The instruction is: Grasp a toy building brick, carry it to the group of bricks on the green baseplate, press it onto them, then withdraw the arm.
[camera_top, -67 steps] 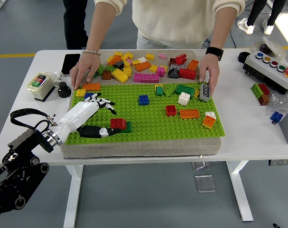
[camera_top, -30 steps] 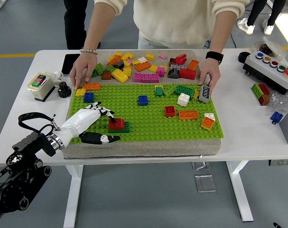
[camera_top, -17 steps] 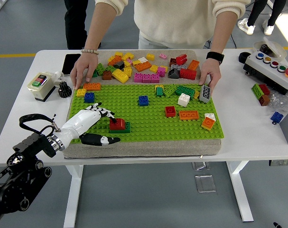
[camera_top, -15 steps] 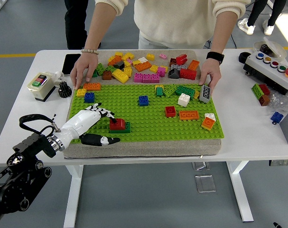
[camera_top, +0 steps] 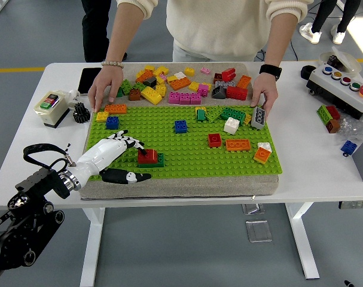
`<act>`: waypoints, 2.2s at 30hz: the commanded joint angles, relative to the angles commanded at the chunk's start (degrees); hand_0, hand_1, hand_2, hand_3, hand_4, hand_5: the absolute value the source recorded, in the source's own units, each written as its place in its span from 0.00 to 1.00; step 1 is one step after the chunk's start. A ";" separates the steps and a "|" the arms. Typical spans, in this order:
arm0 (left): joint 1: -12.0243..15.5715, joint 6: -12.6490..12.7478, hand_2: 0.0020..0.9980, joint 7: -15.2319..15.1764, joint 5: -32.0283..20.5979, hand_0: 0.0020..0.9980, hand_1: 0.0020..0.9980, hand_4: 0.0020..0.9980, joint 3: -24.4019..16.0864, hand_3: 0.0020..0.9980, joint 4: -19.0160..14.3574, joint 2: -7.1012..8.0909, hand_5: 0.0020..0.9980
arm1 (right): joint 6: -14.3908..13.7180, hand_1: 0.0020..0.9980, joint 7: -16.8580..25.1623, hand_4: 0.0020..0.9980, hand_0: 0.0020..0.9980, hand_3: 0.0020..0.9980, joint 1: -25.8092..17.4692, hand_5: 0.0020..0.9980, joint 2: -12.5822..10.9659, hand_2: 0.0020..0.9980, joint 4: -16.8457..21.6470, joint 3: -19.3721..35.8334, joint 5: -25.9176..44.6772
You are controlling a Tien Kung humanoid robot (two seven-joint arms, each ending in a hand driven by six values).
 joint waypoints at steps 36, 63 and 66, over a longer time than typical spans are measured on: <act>-5.34 -2.15 0.82 1.08 -7.10 0.96 0.84 1.00 -4.76 0.86 -2.65 -0.19 0.49 | -0.40 0.68 0.10 0.93 0.76 0.67 -0.01 0.50 0.11 0.73 0.00 0.25 0.69; -7.73 1.86 0.59 -2.78 -15.17 0.62 0.61 0.45 -5.95 0.61 1.34 -1.21 0.00 | -0.72 0.68 -0.17 0.93 0.76 0.66 0.14 0.50 0.23 0.73 0.00 -0.55 0.65; -7.80 1.29 0.59 -2.86 -15.69 0.62 0.61 0.45 -6.04 0.61 1.52 -1.22 0.00 | -0.73 0.68 -0.18 0.93 0.76 0.66 0.14 0.50 0.23 0.73 0.00 -0.59 0.62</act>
